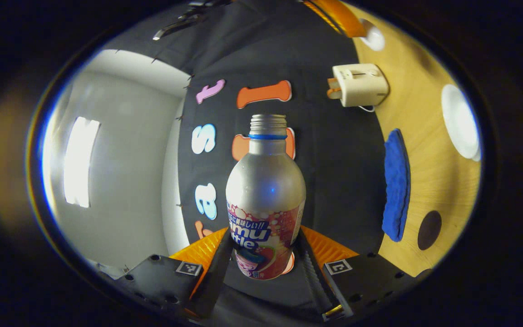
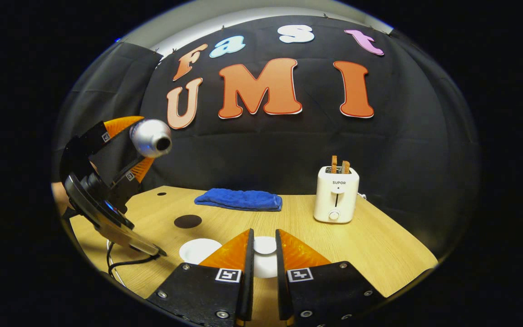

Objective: Open the teacup lid with one hand, grasp the water bottle and pour water into the teacup with the other hand; after pouring, place the water bottle on the coaster and then close the teacup lid.

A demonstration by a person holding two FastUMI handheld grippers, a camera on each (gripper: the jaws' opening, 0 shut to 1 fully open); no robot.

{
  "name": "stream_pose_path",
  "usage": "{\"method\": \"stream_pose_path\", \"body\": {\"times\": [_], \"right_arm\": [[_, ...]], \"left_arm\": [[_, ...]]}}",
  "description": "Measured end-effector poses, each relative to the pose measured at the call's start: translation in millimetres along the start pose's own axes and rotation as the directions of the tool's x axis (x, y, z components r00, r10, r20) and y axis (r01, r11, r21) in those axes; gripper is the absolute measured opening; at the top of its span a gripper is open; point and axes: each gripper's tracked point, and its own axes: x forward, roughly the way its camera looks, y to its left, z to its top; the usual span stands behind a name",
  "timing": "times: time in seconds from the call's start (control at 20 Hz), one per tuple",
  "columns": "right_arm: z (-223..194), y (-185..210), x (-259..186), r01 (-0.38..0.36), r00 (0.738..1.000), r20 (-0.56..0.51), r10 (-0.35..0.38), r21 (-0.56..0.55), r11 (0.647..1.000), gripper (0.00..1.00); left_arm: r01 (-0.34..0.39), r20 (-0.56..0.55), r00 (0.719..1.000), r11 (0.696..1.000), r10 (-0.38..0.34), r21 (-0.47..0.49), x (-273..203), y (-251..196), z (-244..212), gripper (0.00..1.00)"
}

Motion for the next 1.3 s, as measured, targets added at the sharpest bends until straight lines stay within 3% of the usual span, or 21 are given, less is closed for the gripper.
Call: {"method": "stream_pose_path", "body": {"times": [0.1, 0.2, 0.45, 0.65, 0.9, 0.95, 1.0, 1.05, 1.3], "right_arm": [[1.5, 2.2, 0.5, 0.001, 1.000, 0.001, -0.001, -0.007, 1.000, 0.23], [3.7, 8.2, 1.0, -0.005, 1.000, 0.002, 0.005, -0.016, 1.000, 0.23], [13.2, 23.1, 4.4, -0.025, 0.999, 0.019, 0.026, -0.045, 0.999, 0.23], [17.9, 37.6, 8.5, -0.044, 0.999, 0.026, 0.046, -0.067, 0.997, 0.23], [18.7, 51.0, 13.9, -0.069, 0.997, 0.028, 0.072, -0.095, 0.993, 0.23], [17.7, 53.6, 14.7, -0.076, 0.997, 0.026, 0.079, -0.097, 0.992, 0.23], [17.1, 55.8, 16.5, -0.082, 0.996, 0.026, 0.085, -0.098, 0.992, 0.23], [16.3, 57.8, 18.1, -0.088, 0.996, 0.023, 0.090, -0.100, 0.991, 0.23], [6.6, 63.0, 27.8, -0.103, 0.995, -0.001, 0.103, -0.108, 0.989, 0.23]], "left_arm": [[-0.041, -0.045, 0.998, 0.990, 0.035, -0.132, 4.7, 12.3, -7.0, 0.86], [-0.076, -0.103, 0.993, 0.965, 0.052, -0.250, 10.9, 19.2, -17.8, 0.80], [-0.098, -0.269, 0.961, 0.844, -0.058, -0.528, 19.9, -1.0, -54.3, 0.83], [-0.135, -0.349, 0.916, 0.666, -0.198, -0.733, 29.7, -38.8, -83.5, 0.78], [-0.216, -0.352, 0.861, 0.362, -0.367, -0.907, 23.4, -78.2, -92.2, 0.87], [-0.221, -0.329, 0.854, 0.292, -0.403, -0.931, 21.5, -87.2, -91.0, 0.78], [-0.226, -0.311, 0.846, 0.238, -0.432, -0.945, 19.3, -94.0, -89.5, 0.83], [-0.226, -0.294, 0.840, 0.198, -0.456, -0.954, 18.1, -102.2, -90.2, 0.83], [-0.227, -0.234, 0.807, 0.081, -0.543, -0.971, 20.5, -144.8, -86.6, 0.83]]}}
